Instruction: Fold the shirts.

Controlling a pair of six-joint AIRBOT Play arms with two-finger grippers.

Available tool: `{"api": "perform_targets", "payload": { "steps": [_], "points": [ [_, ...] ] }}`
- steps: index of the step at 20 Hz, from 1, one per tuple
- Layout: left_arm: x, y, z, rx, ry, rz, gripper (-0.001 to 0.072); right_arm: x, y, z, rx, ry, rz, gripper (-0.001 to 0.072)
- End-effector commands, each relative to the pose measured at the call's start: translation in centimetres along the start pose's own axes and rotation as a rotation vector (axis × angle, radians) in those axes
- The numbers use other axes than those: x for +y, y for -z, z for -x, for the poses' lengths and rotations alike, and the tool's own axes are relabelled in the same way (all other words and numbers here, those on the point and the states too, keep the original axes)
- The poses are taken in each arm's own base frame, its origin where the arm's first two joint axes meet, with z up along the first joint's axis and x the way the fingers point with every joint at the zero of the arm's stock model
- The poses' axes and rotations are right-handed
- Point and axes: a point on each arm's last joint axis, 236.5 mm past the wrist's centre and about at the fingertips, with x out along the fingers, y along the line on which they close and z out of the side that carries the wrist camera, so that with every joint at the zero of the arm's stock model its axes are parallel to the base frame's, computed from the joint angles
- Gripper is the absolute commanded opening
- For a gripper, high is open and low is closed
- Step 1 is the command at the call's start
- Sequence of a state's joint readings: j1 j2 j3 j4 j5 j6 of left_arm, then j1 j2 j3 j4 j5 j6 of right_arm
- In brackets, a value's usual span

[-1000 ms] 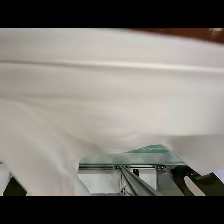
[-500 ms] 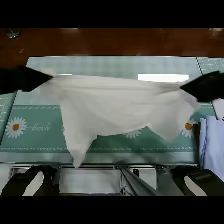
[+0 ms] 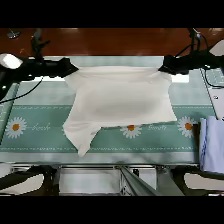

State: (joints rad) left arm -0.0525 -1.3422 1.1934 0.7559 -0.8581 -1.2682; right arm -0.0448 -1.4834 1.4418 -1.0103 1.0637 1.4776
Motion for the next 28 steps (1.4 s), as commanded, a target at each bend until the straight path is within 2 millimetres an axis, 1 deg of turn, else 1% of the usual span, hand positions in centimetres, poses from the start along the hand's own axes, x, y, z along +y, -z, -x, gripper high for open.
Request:
{"api": "perform_targets", "payload": {
  "steps": [1, 2, 3, 4, 5, 6, 7, 8, 9, 10, 11, 12, 13, 14, 15, 16, 18, 19, 22, 23, 25, 27, 28],
  "points": [
    [0.8, 0.6, -3.7, 0.035, 0.023, 0.071, 0.0083, 0.5, -3.3, -4.0, -0.047, -0.145, -0.150, 0.0093],
    [1.1, 1.1, -3.7, 0.060, 0.024, 0.075, 0.0374, 0.4, -3.6, -4.2, -0.044, -0.163, -0.167, 0.0443],
    [1.4, 1.9, -3.5, 0.098, 0.026, 0.082, 0.0696, 0.4, -3.8, -3.8, -0.036, -0.178, -0.169, 0.0624],
    [1.7, 2.9, -2.7, 0.152, 0.038, 0.102, 0.0704, 0.0, -3.6, -2.9, -0.012, -0.184, -0.156, 0.0627],
    [2.2, 4.2, -1.4, 0.226, 0.056, 0.128, 0.0703, -0.7, -2.9, -1.7, 0.027, -0.186, -0.129, 0.0627],
    [3.3, 5.9, 0.2, 0.312, 0.060, 0.151, 0.0703, -1.8, -2.0, 0.0, 0.075, -0.186, -0.107, 0.0626],
    [4.8, 7.5, 1.9, 0.394, 0.046, 0.168, 0.0701, -3.2, -0.7, 1.6, 0.126, -0.169, -0.094, 0.0626],
    [6.8, 9.2, 3.8, 0.458, 0.007, 0.190, 0.0701, -5.4, 0.6, 3.3, 0.171, -0.111, -0.078, 0.0620],
    [9.0, 10.7, 5.4, 0.490, -0.047, 0.218, 0.0700, -8.3, 1.9, 5.3, 0.200, -0.019, -0.081, 0.0620],
    [11.3, 12.5, 7.0, 0.499, -0.114, 0.270, 0.0700, -10.7, 3.2, 7.1, 0.196, 0.054, -0.105, 0.0619],
    [12.9, 14.5, 8.2, 0.492, -0.152, 0.325, 0.0700, -12.6, 4.0, 8.6, 0.155, 0.094, -0.153, 0.0619],
    [14.2, 16.7, 9.1, 0.466, -0.174, 0.402, 0.0700, -14.1, 4.9, 9.7, 0.091, 0.103, -0.221, 0.0619],
    [15.2, 18.9, 9.7, 0.436, -0.191, 0.478, 0.0700, -14.9, 6.0, 10.2, 0.037, 0.092, -0.277, 0.0619],
    [15.8, 21.0, 9.9, 0.394, -0.198, 0.557, 0.0700, -15.3, 7.6, 10.2, -0.011, 0.068, -0.336, 0.0619],
    [15.9, 22.5, 9.9, 0.348, -0.179, 0.609, 0.0700, -15.3, 9.4, 9.8, -0.044, 0.039, -0.384, 0.0619],
    [15.9, 23.5, 9.7, 0.293, -0.158, 0.667, 0.0700, -14.9, 11.0, 9.2, -0.059, 0.007, -0.412, 0.0619],
    [15.5, 24.2, 9.3, 0.197, -0.105, 0.768, 0.0700, -13.5, 14.0, 7.9, -0.047, -0.049, -0.424, 0.0619],
    [15.2, 24.4, 8.9, 0.169, -0.079, 0.793, 0.0701, -12.7, 15.3, 7.3, -0.033, -0.073, -0.422, 0.0619],
    [15.2, 25.1, 7.8, 0.153, -0.085, 0.791, 0.0700, -11.1, 17.9, 5.8, 0.026, -0.109, -0.418, 0.0619],
    [15.0, 25.4, 7.5, 0.164, -0.089, 0.776, 0.0700, -10.6, 18.6, 5.4, 0.048, -0.119, -0.415, 0.0619],
    [13.9, 25.1, 6.5, 0.172, -0.066, 0.724, 0.0700, -9.6, 19.5, 4.7, 0.086, -0.134, -0.395, 0.0619],
    [12.8, 24.8, 5.2, 0.175, -0.060, 0.668, 0.0700, -8.7, 19.7, 4.1, 0.104, -0.135, -0.371, 0.0619],
    [12.2, 25.1, 4.6, 0.191, -0.064, 0.631, 0.0700, -8.7, 19.5, 3.9, 0.100, -0.128, -0.380, 0.0619]
  ]
}}
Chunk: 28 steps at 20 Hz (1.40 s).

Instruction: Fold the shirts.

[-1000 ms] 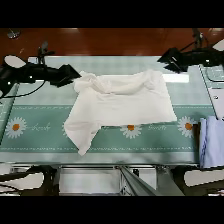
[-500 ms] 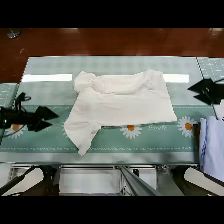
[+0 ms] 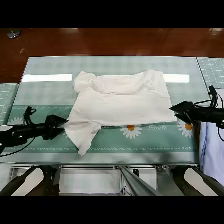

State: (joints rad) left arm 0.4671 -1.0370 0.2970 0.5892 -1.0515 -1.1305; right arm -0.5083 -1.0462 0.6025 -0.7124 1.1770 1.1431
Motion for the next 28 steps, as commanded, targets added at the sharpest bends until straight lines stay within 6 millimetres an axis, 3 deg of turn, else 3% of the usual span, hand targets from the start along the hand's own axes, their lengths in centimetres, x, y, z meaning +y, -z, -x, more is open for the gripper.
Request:
{"api": "perform_targets", "payload": {
  "steps": [1, 2, 3, 4, 5, 7, 9, 11, 15, 21, 24, 25, 26, 28],
  "points": [
    [-0.9, 0.8, -2.0, -0.001, -0.026, -0.100, 0.0699, 0.4, 0.4, -1.0, 0.000, 0.006, -0.015, 0.0619],
    [-1.3, 1.3, -2.3, 0.017, -0.026, -0.120, 0.0696, -0.1, -0.1, -0.8, -0.024, 0.018, -0.041, 0.0619],
    [-1.6, 1.6, -2.3, 0.031, -0.018, -0.126, 0.0618, -0.5, -0.8, -0.4, -0.047, 0.025, -0.072, 0.0619],
    [-1.9, 1.9, -2.2, 0.049, -0.009, -0.145, 0.0229, -1.0, -1.5, 0.4, -0.071, 0.028, -0.099, 0.0619],
    [-2.5, 2.1, -2.0, 0.068, 0.010, -0.205, 0.0019, -1.5, -2.1, 1.1, -0.091, 0.030, -0.118, 0.0619],
    [-3.3, 1.8, -1.7, 0.071, 0.024, -0.237, 0.0019, -3.6, -1.8, 1.9, -0.084, 0.093, -0.123, 0.0619],
    [-3.7, 1.4, -1.5, 0.060, 0.028, -0.245, 0.0020, -7.7, 0.1, 2.5, -0.015, 0.262, -0.142, 0.0619],
    [-3.7, 1.4, -1.5, 0.059, 0.028, -0.246, 0.0019, -9.9, 1.7, 2.4, 0.050, 0.337, -0.193, 0.0619],
    [-3.7, 1.4, -1.5, 0.059, 0.028, -0.246, 0.0020, -8.7, 1.7, -0.7, 0.100, 0.243, -0.238, 0.0619],
    [-3.7, 1.3, -1.5, 0.057, 0.027, -0.246, 0.0020, -5.3, -2.7, -5.0, 0.088, 0.148, -0.196, 0.0619],
    [-3.7, 1.3, -1.5, 0.057, 0.027, -0.246, 0.0020, -4.0, -1.8, -7.6, 0.179, 0.145, -0.174, 0.0605],
    [-3.7, 1.3, -1.5, 0.056, 0.028, -0.246, 0.0020, -3.4, -1.6, -8.1, 0.203, 0.142, -0.154, 0.0423],
    [-4.0, 1.0, -1.4, 0.050, 0.032, -0.250, 0.0019, -2.5, -1.8, -8.3, 0.214, 0.132, -0.116, 0.0038],
    [-5.8, -0.5, -0.6, 0.019, 0.053, -0.291, 0.0019, 0.1, -3.4, -7.5, 0.216, 0.099, -0.033, 0.0031]
  ]
}}
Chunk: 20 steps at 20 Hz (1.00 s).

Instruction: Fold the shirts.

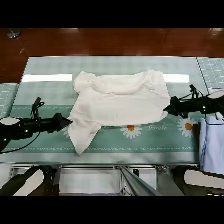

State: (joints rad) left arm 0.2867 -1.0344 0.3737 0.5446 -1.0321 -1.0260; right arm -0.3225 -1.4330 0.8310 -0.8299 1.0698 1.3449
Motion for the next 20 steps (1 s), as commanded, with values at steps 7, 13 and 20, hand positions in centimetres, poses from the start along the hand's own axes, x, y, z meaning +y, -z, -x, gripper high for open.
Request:
{"api": "perform_targets", "payload": {
  "steps": [7, 13, 20],
  "points": [
    [-23.5, -16.9, 17.4, -0.500, 0.278, -0.477, 0.0019, 27.5, -7.9, 25.3, -0.526, -0.245, 0.630, 0.0030],
    [-34.9, -15.5, 33.1, -0.807, -0.012, -0.855, 0.0019, 35.5, 2.8, 41.7, -0.902, -0.237, 0.912, 0.0031],
    [-36.7, -4.6, 46.4, -1.177, -0.401, -0.955, 0.0019, 30.5, 16.3, 47.5, -1.111, 0.012, 0.990, 0.0031]
  ]
}}
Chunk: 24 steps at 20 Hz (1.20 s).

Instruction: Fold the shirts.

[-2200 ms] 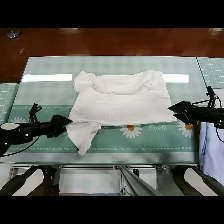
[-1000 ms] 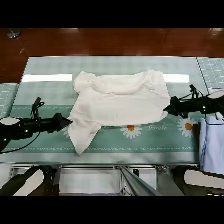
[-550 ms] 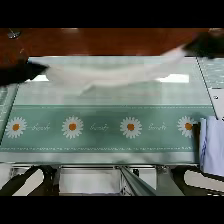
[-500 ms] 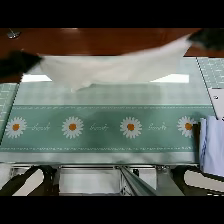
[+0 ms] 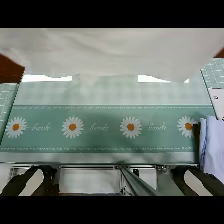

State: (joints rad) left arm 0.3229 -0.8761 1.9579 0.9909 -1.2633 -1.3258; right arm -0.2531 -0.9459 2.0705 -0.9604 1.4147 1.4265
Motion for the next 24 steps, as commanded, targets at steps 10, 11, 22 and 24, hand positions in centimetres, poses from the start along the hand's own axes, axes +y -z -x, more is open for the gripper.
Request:
{"api": "perform_targets", "payload": {
  "steps": [10, 11, 22, 24],
  "points": [
    [-0.4, 4.2, 7.2, 0.092, -0.103, -0.117, 0.0019, 1.3, 7.1, 7.5, 0.121, 0.156, -0.024, 0.0031],
    [-0.4, 6.8, 4.7, 0.172, -0.093, -0.112, 0.0019, 0.9, 8.9, 5.7, 0.179, 0.126, -0.064, 0.0031],
    [1.3, 31.5, -21.2, 0.590, -0.127, 0.065, 0.0019, -11.8, 29.7, -15.6, 0.600, 0.069, -0.387, 0.0031],
    [2.9, 33.9, -24.3, 0.597, -0.182, 0.172, 0.0020, -14.9, 31.6, -20.0, 0.579, 0.100, -0.454, 0.0031]
  ]
}}
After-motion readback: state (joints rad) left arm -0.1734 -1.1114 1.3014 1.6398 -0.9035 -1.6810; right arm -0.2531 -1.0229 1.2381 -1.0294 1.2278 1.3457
